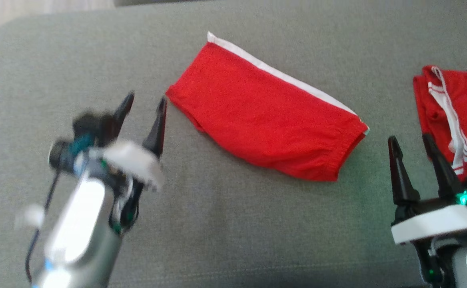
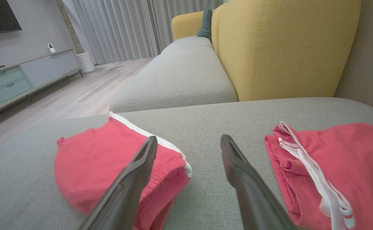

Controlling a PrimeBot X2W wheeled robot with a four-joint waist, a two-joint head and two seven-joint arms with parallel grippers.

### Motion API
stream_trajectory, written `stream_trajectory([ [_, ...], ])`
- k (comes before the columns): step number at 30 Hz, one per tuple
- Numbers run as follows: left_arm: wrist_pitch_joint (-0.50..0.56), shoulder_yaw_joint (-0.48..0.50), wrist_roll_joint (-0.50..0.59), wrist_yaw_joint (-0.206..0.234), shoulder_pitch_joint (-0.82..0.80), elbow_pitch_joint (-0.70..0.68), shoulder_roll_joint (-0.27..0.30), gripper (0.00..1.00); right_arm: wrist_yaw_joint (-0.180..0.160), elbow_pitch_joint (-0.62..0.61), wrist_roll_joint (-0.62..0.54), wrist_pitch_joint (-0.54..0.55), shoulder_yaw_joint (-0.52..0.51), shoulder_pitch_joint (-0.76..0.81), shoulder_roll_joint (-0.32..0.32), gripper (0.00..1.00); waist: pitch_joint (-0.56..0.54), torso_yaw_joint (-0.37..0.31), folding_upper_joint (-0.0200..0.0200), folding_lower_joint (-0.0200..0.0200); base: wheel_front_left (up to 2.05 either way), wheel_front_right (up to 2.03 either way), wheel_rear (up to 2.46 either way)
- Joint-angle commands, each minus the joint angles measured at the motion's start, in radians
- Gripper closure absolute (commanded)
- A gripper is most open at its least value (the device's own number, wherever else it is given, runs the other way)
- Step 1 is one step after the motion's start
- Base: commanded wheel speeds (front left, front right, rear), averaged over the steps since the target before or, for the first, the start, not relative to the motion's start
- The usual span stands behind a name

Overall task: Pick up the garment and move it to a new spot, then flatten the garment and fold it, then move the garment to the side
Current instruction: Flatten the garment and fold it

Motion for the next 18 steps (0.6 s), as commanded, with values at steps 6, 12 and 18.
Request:
stream_trajectory([
  [6,0.132,0.011,-0.045,-0.078,-0.251,0.193,-0.002,0.00,-0.001,-0.035,0.014,-0.006,0.046,-0.077,-0.016,0.00,0.101,-0.060,0.0000,0.0000,0.00,0.00,0.00],
  [12,0.209,-0.002,-0.051,-0.117,-0.403,0.456,0.008,0.00,-0.001,-0.005,0.023,-0.023,0.060,-0.102,-0.010,0.00,0.145,-0.105,0.0000,0.0000,0.00,0.00,0.00],
  [18,0.243,-0.026,-0.045,-0.131,-0.489,0.629,-0.001,0.00,-0.001,0.015,0.032,-0.033,0.052,-0.100,-0.004,0.00,0.151,-0.116,0.0000,0.0000,0.00,0.00,0.00],
])
